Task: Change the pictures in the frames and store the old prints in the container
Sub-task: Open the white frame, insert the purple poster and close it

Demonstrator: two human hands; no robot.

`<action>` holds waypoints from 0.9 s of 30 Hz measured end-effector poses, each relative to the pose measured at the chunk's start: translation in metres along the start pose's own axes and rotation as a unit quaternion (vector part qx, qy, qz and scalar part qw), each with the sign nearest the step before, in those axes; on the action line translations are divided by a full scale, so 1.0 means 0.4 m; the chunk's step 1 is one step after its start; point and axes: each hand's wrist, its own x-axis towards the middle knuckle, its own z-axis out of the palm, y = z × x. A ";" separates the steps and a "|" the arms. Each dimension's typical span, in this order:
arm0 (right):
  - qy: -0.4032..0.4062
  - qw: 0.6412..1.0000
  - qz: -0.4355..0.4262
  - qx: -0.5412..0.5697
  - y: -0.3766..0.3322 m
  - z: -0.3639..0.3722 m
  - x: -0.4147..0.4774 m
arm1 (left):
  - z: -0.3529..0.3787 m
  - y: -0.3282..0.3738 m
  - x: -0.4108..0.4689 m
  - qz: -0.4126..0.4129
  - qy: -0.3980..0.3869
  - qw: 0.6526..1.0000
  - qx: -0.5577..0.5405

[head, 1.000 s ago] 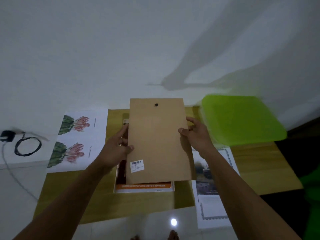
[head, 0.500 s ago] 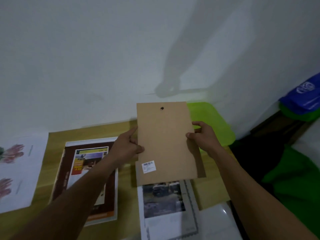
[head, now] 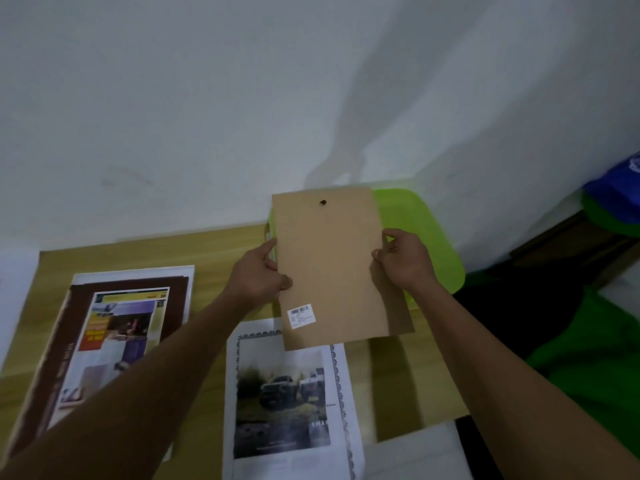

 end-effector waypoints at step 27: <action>-0.145 0.976 -0.112 -0.116 -0.475 0.493 -0.530 | -0.521 -0.484 -0.363 0.041 0.142 0.963 0.226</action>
